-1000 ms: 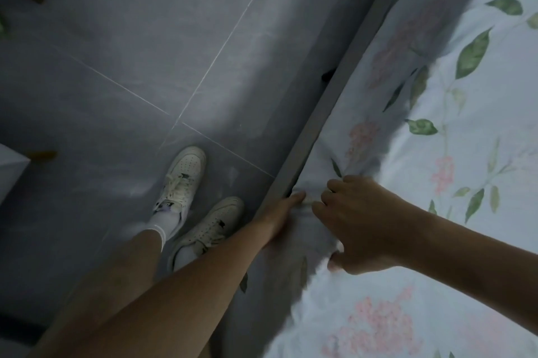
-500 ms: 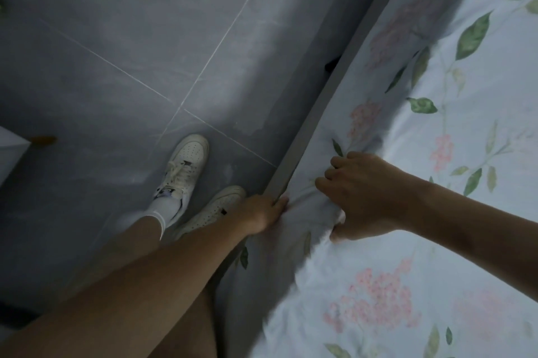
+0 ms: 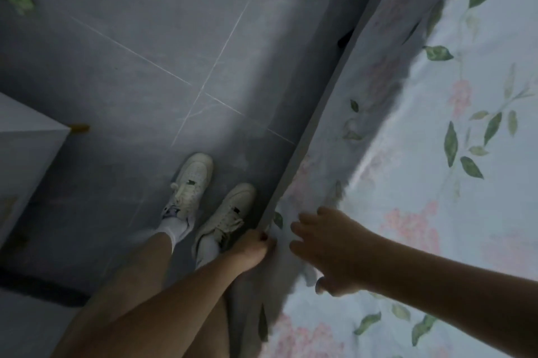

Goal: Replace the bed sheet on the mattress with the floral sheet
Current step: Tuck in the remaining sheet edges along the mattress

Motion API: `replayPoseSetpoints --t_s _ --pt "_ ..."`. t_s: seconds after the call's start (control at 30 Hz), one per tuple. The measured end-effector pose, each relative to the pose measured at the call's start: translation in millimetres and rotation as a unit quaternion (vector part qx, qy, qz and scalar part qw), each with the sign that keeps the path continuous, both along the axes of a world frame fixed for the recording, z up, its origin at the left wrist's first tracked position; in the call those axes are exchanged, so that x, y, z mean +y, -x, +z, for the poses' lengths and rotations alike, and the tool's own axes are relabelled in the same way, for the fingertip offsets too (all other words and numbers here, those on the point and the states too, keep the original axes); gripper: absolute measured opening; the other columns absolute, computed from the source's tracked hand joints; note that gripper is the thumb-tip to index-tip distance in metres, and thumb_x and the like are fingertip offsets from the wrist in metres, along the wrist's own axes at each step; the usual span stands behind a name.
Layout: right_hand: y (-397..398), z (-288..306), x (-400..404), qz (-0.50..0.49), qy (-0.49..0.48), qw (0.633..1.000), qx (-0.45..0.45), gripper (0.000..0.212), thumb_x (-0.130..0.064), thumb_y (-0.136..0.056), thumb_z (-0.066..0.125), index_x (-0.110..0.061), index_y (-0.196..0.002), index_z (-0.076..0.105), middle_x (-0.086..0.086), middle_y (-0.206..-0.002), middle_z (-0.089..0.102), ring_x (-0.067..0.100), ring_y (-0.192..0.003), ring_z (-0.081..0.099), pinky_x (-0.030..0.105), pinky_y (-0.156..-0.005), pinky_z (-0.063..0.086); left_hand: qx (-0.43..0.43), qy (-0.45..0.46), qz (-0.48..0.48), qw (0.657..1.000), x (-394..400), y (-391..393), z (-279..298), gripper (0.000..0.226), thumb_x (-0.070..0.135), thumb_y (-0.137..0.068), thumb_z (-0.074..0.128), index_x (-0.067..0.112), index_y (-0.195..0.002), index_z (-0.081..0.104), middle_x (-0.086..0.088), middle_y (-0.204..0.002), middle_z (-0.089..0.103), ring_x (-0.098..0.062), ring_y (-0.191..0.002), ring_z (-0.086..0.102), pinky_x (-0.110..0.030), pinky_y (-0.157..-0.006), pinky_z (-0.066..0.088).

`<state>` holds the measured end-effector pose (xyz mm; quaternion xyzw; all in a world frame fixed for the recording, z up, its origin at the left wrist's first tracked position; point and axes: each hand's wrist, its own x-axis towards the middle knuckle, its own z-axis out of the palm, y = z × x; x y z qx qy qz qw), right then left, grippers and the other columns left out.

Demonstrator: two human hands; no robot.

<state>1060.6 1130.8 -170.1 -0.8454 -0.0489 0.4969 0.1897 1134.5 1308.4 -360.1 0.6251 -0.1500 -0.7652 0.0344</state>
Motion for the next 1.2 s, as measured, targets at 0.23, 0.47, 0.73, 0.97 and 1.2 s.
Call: replayPoseSetpoints --t_s 0.23,0.47,0.73,0.97,1.2 --pt "-1 -28 29 0.017 0.05 0.998 0.026 0.075 -0.079 -0.08 0.063 -0.02 -0.125 0.061 0.001 -0.104 0.062 0.021 -0.091 0.053 0.038 -0.082 0.046 -0.065 0.026 0.108 0.992 31 22 -8 0.032 0.042 -0.097 0.064 0.011 -0.096 0.058 -0.012 -0.1 0.06 -0.022 -0.083 0.057 -0.035 -0.069 0.044" --pt "10 -7 36 -0.037 0.071 0.997 0.007 0.057 -0.069 -0.083 0.064 -0.017 -0.107 0.064 -0.003 -0.086 0.062 0.015 -0.078 0.054 0.032 -0.076 0.045 0.01 -0.018 0.154 0.988 51 21 -15 0.059 0.068 -0.091 0.058 0.014 -0.112 0.071 -0.005 -0.116 0.067 -0.021 -0.104 0.064 -0.035 -0.095 0.049" --pt "17 -3 39 -0.042 0.083 0.995 -0.027 0.054 -0.065 -0.085 0.059 -0.015 -0.107 0.059 -0.001 -0.085 0.058 0.016 -0.076 0.047 0.034 -0.072 0.039 0.085 -0.081 0.227 0.967 47 40 -10 0.116 0.104 -0.063 0.047 0.031 -0.154 0.048 -0.001 -0.159 0.047 -0.02 -0.144 0.046 -0.045 -0.124 0.031" --pt "24 -9 40 -0.057 0.092 0.993 -0.042 0.061 -0.067 -0.087 0.059 -0.017 -0.121 0.058 0.001 -0.096 0.063 0.017 -0.082 0.046 0.034 -0.077 0.037 -0.065 0.013 -0.221 0.973 32 26 -7 0.089 0.075 -0.095 -0.003 0.026 -0.162 0.029 -0.018 -0.142 0.061 -0.031 -0.105 0.07 -0.036 -0.107 0.046" --pt "38 -20 45 -0.124 0.11 0.98 -0.108 0.065 -0.064 -0.082 0.062 -0.019 -0.129 0.058 0.002 -0.11 0.058 0.022 -0.097 0.042 0.039 -0.098 0.037 -0.168 0.237 -0.327 0.899 22 17 -1 0.052 0.043 -0.111 0.026 0.011 -0.118 0.066 -0.013 -0.117 0.067 -0.03 -0.107 0.061 -0.036 -0.095 0.044"
